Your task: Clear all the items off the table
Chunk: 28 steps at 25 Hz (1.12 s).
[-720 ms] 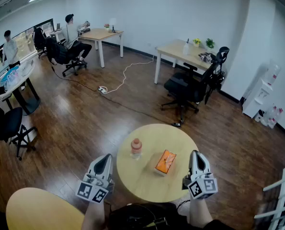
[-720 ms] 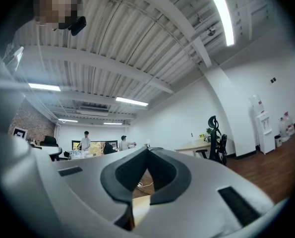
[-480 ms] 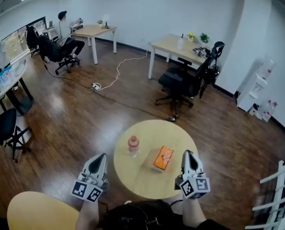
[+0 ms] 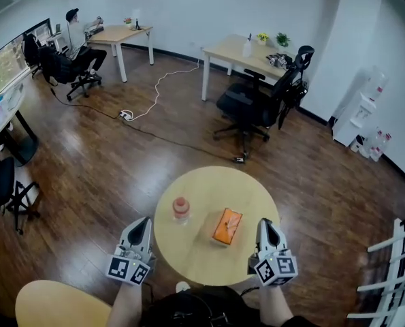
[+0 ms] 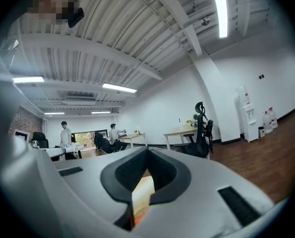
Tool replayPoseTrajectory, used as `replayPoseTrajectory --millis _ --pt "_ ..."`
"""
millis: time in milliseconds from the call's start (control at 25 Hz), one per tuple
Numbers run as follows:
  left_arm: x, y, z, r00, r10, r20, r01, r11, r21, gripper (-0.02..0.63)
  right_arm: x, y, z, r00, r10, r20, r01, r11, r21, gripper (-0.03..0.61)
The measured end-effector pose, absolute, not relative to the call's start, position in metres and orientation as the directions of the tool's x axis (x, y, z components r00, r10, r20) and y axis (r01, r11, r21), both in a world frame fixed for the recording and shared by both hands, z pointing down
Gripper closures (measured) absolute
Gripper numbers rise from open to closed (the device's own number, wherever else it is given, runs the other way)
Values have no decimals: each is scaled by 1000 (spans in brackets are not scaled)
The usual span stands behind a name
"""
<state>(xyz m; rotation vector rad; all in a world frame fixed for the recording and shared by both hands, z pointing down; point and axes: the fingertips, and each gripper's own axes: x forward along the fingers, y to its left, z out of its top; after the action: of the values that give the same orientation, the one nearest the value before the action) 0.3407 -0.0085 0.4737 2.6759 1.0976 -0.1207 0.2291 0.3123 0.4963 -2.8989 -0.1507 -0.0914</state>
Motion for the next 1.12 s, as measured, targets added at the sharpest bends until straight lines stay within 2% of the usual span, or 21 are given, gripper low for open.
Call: replayPoseTrajectory --millis 80,200,280,480,800,1120 --pt "348 5 485 707 696 -128 705 -679 203 575 237 314 503 995 67 72 83 -966 -244 574" --pt "362 25 508 696 717 -41 708 -675 208 452 254 306 513 997 4 75 22 -968 -250 574" --pt "372 38 530 694 720 25 701 -683 203 431 263 299 523 995 -40 96 -15 -967 -253 574" --pt "383 68 581 664 732 152 701 -680 216 187 261 297 548 980 -80 183 -26 -960 -279 574" --pt "408 99 622 672 713 201 690 -701 182 181 257 317 583 959 -82 271 -1 -958 -286 574" --pt "426 128 638 707 677 204 657 -736 166 192 264 345 585 952 -94 292 -7 -958 -286 574"
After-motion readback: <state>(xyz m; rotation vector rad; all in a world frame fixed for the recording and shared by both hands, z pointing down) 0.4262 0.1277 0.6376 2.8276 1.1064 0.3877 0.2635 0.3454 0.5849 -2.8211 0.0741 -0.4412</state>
